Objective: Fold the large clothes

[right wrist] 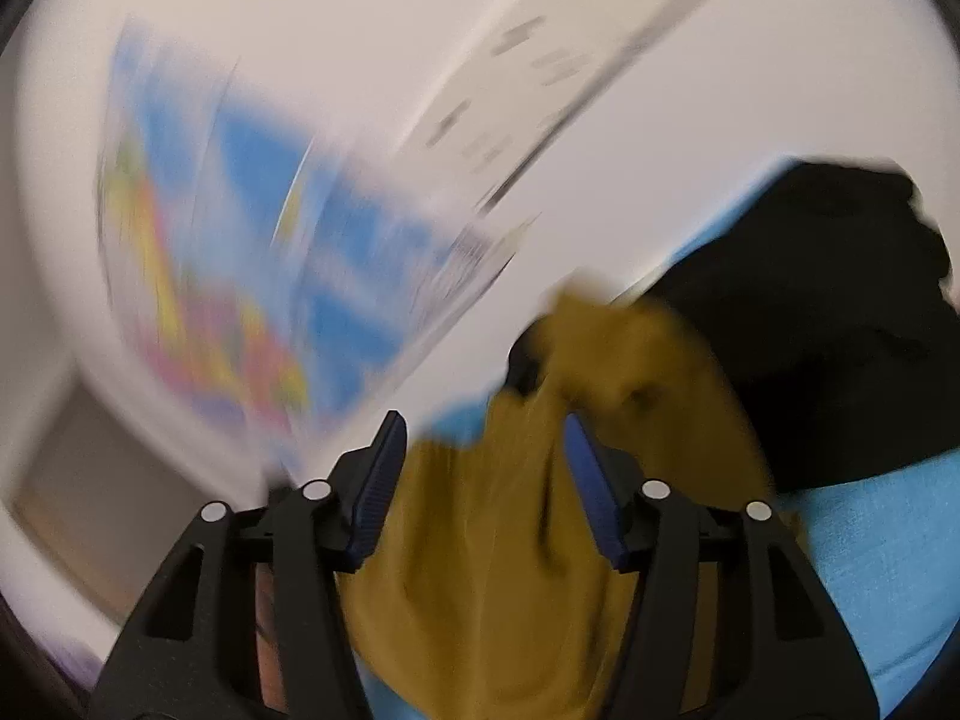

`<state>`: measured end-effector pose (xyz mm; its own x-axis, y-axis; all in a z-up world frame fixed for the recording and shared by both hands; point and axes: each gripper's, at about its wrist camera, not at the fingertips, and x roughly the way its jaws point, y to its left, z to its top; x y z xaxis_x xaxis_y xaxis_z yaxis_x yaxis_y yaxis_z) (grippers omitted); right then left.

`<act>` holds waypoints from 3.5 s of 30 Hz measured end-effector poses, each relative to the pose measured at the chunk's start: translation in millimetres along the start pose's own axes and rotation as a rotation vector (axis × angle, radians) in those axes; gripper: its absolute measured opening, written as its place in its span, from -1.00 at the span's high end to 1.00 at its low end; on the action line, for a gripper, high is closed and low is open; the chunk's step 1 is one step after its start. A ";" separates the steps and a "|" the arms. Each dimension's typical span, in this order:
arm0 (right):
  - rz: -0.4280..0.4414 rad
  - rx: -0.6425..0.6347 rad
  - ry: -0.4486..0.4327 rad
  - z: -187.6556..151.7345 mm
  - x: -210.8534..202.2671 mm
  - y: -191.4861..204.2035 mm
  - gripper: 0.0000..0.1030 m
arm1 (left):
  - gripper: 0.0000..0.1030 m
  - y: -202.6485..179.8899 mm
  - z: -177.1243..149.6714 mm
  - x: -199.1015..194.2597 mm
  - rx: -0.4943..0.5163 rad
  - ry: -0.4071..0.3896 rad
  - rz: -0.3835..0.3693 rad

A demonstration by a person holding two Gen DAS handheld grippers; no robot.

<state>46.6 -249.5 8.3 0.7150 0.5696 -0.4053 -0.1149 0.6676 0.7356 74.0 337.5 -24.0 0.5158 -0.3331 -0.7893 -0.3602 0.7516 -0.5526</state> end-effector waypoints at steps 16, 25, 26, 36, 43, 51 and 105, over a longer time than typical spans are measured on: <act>-0.327 -0.214 0.191 -27.1 121.9 -9.8 0.72 | -0.30 -52.8 -76.5 -85.5 0.359 -0.183 -0.098; -0.150 -0.429 0.167 -47.8 94.8 79.2 0.11 | -0.30 -77.5 -83.9 -1.5 0.501 -0.070 0.103; -0.165 -0.475 0.191 -54.8 102.7 86.8 0.13 | -0.27 -77.6 -81.5 4.4 0.501 -0.072 0.117; -0.229 -0.397 0.296 -57.7 161.1 53.9 0.60 | -0.37 -83.6 -87.7 5.0 0.532 -0.190 0.212; -0.204 -0.347 0.067 -61.2 8.0 40.4 -0.42 | -0.78 -33.1 -126.9 -72.1 0.441 -0.396 0.126; -0.291 -0.168 0.154 -109.9 -37.1 -33.5 -0.67 | -0.86 -12.9 -158.9 -46.4 0.448 -0.317 0.091; -0.494 -0.392 0.108 -53.6 28.2 4.4 0.97 | 0.95 -89.6 -131.2 29.5 0.515 -0.133 0.238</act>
<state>29.3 -204.7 -29.0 0.6769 0.1809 -0.7135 -0.0479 0.9781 0.2025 19.5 185.6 -32.9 0.5722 -0.0722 -0.8170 -0.0704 0.9881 -0.1366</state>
